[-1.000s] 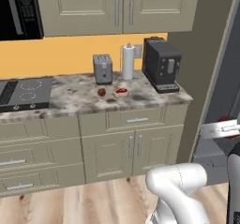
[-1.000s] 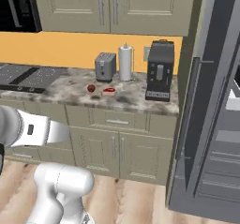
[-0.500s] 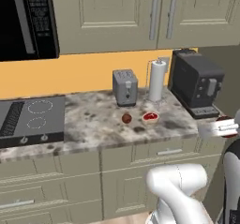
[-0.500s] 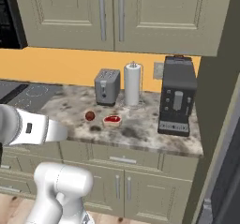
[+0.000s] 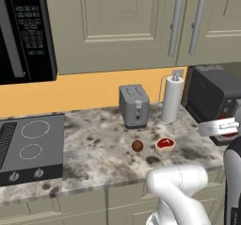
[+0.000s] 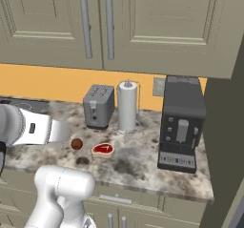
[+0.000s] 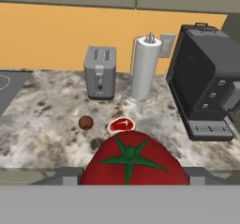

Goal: Open the fridge, remove the apple, tomato, and steak, and place them on any counter.

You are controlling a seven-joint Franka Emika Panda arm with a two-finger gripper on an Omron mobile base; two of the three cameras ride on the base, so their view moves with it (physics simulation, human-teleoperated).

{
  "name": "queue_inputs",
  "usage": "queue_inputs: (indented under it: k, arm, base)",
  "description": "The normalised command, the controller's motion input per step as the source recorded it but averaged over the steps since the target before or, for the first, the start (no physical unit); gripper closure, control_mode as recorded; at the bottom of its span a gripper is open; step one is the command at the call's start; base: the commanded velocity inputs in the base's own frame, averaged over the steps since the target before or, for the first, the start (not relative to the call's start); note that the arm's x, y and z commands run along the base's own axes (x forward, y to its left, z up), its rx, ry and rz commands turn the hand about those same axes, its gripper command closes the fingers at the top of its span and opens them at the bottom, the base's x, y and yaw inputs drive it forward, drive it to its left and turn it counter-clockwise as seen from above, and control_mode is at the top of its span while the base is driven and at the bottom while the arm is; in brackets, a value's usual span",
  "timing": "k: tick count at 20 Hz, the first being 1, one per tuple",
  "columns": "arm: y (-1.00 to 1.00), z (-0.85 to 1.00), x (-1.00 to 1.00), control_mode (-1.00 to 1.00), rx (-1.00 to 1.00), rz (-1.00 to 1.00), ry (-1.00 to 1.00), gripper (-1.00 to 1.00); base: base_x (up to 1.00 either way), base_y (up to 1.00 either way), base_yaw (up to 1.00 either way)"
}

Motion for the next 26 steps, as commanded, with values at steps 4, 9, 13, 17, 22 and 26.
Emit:
queue_inputs:
  k: [4,9,13,17,22,26]
  arm:
    - [0.0,-0.17,-0.28,-1.0,-0.02,0.0,0.06,1.0]
    - [-0.01,-0.17,0.06,-1.0,-0.01,-0.05,0.23,1.0]
    - [-0.04,-0.03,0.93,-1.0,0.0,-0.05,0.3,1.0]
    - [-0.06,-0.01,1.0,-1.0,0.0,-0.08,0.32,1.0]
    - [-0.34,-0.49,1.0,-1.0,-0.01,-0.04,0.21,1.0]
    - [-0.5,-0.93,0.79,-1.0,-0.02,0.0,0.14,1.0]
  base:
    - [0.0,0.0,0.0]
    - [0.0,0.0,0.0]
    - [0.0,0.0,0.0]
    - [0.0,0.0,0.0]
    - [0.0,0.0,0.0]
    - [0.0,0.0,0.0]
